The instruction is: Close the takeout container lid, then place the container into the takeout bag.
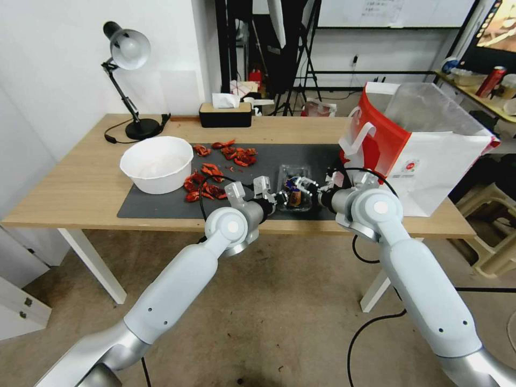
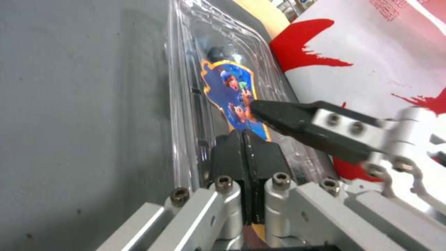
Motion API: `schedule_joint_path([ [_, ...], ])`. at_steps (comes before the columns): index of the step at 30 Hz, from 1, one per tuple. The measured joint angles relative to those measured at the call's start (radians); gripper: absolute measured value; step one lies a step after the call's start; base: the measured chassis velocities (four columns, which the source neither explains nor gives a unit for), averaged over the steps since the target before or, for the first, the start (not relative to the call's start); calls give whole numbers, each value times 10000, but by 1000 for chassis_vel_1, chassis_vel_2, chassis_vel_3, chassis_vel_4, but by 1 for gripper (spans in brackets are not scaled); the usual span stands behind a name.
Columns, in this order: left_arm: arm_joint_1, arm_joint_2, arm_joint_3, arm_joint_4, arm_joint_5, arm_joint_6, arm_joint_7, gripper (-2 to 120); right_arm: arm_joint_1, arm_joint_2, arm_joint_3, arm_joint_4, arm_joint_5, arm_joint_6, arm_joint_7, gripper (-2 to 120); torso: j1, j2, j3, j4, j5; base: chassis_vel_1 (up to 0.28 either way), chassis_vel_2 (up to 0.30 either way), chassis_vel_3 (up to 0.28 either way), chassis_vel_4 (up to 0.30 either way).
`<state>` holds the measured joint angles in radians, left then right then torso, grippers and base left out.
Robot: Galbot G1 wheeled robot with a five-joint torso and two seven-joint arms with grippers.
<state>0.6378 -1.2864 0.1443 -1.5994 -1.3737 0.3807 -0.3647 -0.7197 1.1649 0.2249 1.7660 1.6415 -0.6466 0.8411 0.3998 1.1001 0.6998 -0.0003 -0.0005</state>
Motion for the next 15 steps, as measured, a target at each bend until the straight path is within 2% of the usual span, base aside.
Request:
schedule_joint_path([
  [2, 16, 0, -7, -12, 10, -21, -5, 0, 18, 46, 10, -82, 31, 29, 10, 59, 0, 1, 0, -1, 1, 0, 0, 0, 0],
  [3, 16, 9, -13, -21, 12, -46, -12, 0, 25, 72, 14, -139, 41, 68, -2, 51, 1, 0, 0, -1, 4, 0, 0, 0, 0],
  [4, 16, 9, -13, -21, 12, -46, -12, 0, 25, 72, 14, -139, 41, 68, -2, 51, 1, 0, 0, -1, 4, 0, 0, 0, 0],
  [8, 15, 57, -36, -46, 12, -68, -13, 0, 19, 83, -1, -193, 91, 127, -19, 33, 2, -1, 2, 6, 9, 0, 0, 0, 0],
  [10, 15, 59, -41, -46, 12, -71, -13, 0, 19, 85, -1, -209, 94, 130, -20, 30, 1, -1, 2, 6, 8, 0, 0, 0, 0],
  [12, 39, 61, -71, -53, 12, -80, -10, 0, 25, 115, 14, -286, 112, 161, -21, 18, 1, -1, 0, 7, 8, 0, 0, 0, 0],
  [15, 95, 68, -87, -99, 13, -84, -2, 0, 29, 134, 20, -316, 118, 176, -24, 12, 0, 0, 1, 7, 4, 0, 0, 0, 0],
])
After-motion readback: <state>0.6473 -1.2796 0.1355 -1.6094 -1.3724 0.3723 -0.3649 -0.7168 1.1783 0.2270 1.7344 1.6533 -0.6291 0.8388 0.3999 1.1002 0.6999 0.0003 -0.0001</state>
